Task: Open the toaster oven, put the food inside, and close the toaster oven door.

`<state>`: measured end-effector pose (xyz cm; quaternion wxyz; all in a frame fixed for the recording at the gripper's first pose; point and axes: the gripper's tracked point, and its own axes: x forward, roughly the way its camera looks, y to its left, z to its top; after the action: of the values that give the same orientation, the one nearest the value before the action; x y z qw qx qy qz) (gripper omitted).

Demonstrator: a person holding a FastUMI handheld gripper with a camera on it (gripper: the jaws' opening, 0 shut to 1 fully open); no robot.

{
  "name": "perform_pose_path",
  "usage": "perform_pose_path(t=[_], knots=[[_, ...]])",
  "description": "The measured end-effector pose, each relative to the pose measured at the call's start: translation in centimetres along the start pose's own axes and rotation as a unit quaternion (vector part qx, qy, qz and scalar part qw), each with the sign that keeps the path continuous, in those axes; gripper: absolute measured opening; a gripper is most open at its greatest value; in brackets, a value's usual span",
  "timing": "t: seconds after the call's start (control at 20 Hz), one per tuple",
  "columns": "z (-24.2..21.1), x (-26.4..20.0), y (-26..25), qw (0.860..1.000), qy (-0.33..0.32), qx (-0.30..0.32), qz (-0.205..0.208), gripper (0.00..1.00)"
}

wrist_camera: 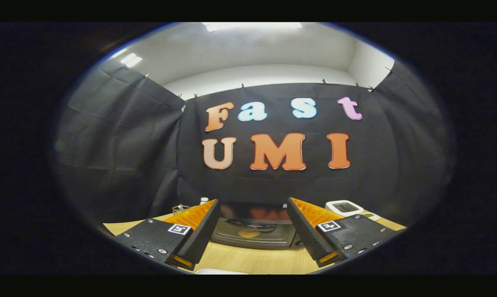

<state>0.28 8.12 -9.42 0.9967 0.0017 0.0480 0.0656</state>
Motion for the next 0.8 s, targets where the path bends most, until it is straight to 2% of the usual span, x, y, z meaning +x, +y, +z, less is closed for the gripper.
perform_pose_path(t=[0.3, 0.6, 0.8], knots=[[4.7, -1.9, -0.1, 0.999, -0.029, -0.032, -0.004, 0.96], [7.4, -1.6, -0.3, 0.999, -0.039, -0.009, -0.01, 0.97], [7.7, -1.5, 0.6, 0.999, -0.031, 0.011, 0.008, 0.97]])
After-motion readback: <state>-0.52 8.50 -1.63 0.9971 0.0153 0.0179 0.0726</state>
